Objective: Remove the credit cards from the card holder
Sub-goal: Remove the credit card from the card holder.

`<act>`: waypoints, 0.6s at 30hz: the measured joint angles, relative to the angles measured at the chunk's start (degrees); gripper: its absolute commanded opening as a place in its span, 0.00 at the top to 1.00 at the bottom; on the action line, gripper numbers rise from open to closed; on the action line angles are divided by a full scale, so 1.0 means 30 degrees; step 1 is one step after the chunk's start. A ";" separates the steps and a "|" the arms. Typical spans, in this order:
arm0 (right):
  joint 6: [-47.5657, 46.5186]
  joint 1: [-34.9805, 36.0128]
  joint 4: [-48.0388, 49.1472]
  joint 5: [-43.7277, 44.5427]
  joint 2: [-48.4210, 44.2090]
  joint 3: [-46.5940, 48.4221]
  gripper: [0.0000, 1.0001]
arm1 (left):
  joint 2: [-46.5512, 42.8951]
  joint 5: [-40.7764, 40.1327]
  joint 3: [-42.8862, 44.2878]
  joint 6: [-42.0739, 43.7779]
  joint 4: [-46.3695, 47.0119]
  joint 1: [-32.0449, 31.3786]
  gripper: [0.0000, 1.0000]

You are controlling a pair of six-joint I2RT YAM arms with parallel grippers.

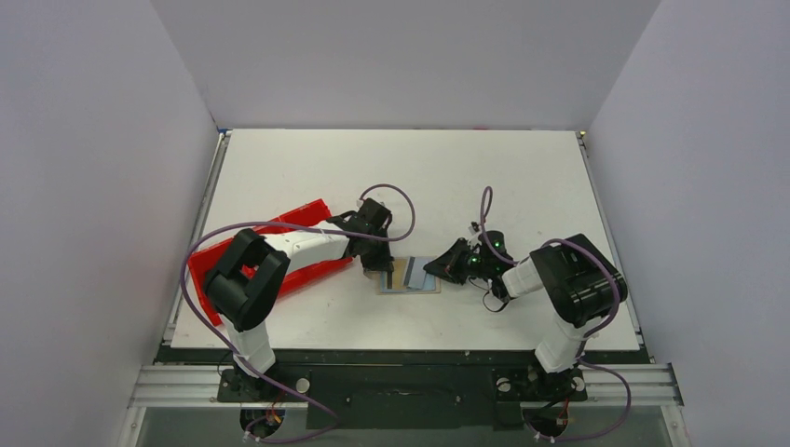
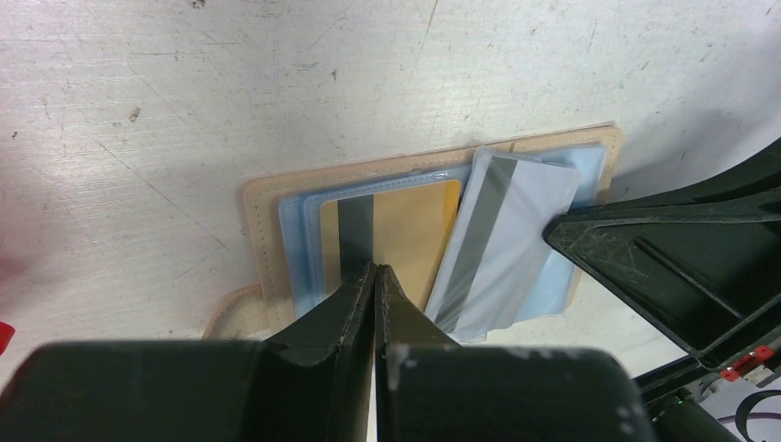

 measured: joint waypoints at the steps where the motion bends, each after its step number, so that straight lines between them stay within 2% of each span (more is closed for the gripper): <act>1: -0.0080 -0.0044 -0.0175 0.0015 -0.0138 -0.0022 1.00 | 0.0007 0.0000 0.0000 0.0000 0.0000 0.0000 1.00; 18: -0.1326 -0.0699 -0.2288 0.0138 -0.1428 -0.0044 1.00 | 0.0073 0.0007 0.0080 -0.0007 -0.0036 0.0007 1.00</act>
